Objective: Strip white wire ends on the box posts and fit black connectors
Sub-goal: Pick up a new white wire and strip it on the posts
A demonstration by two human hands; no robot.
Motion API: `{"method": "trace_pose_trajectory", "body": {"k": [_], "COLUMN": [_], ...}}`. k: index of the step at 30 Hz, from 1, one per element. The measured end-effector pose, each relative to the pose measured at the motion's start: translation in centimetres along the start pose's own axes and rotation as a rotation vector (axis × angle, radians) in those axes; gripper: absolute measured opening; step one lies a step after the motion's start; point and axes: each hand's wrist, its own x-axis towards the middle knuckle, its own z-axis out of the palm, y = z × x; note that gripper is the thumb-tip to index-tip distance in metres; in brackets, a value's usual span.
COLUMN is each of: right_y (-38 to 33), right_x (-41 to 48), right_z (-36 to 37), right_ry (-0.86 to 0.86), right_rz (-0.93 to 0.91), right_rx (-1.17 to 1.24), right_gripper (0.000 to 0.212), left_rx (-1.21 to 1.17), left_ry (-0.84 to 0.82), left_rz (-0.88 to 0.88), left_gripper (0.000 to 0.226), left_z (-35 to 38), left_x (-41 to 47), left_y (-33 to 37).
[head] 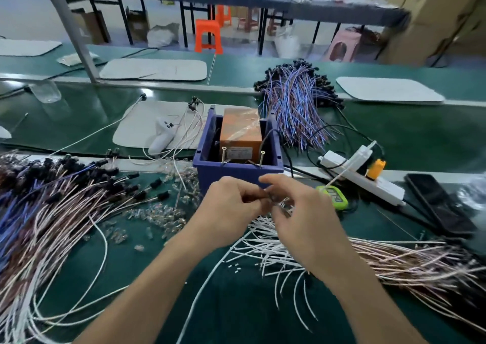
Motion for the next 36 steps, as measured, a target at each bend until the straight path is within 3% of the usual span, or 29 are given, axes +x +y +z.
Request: {"method": "trace_pose_trajectory", "body": {"k": [2,6,10,14,16,21,25,30,36], "right_y": [0.4,2.2,2.8,2.4,1.8,1.7,2.2,1.8,1.7], "right_x": [0.0,0.0,0.1,-0.3,-0.5,-0.5,-0.1,-0.1,0.2], "right_z": [0.7,1.0,1.2,1.5,1.7,1.7,1.6,1.8,1.5], "right_ry": [-0.011,0.072,0.055,0.026,0.091,0.21,0.121,0.051,-0.002], "right_rz": [0.041,0.097,0.111,-0.008,-0.089,-0.162,-0.069,-0.127,-0.124], "right_rx": [0.023,0.091,0.105,-0.122,-0.209,-0.065,0.041,-0.07,-0.005], "right_gripper": [0.056,0.034,0.027,0.015,0.016,0.019,0.014,0.008,0.01], "left_rx": [-0.06,-0.068,-0.076,-0.096,-0.125,-0.339,-0.428,-0.582,-0.516], "left_ry": [0.005,0.065,0.11,0.106,0.092,-0.009,-0.036,-0.023,-0.018], "left_rz": [-0.033,-0.11,-0.163,-0.226,-0.279,-0.367,-0.372,-0.435,-0.48], "left_gripper": [0.013,0.02,0.019,0.024,0.027,0.036,0.042,0.045,0.036], "left_z": [0.0,-1.5,-2.3,-2.0,-1.9,-2.3,-2.8,-2.5,-2.8], "left_x": [0.1,-0.4,-0.7,-0.7,-0.6,-0.6,-0.9,-0.8,-0.6], "left_y": [-0.5,-2.2,-2.8,-2.4,-2.2,-1.7,-1.7,-1.5,-1.6]}}
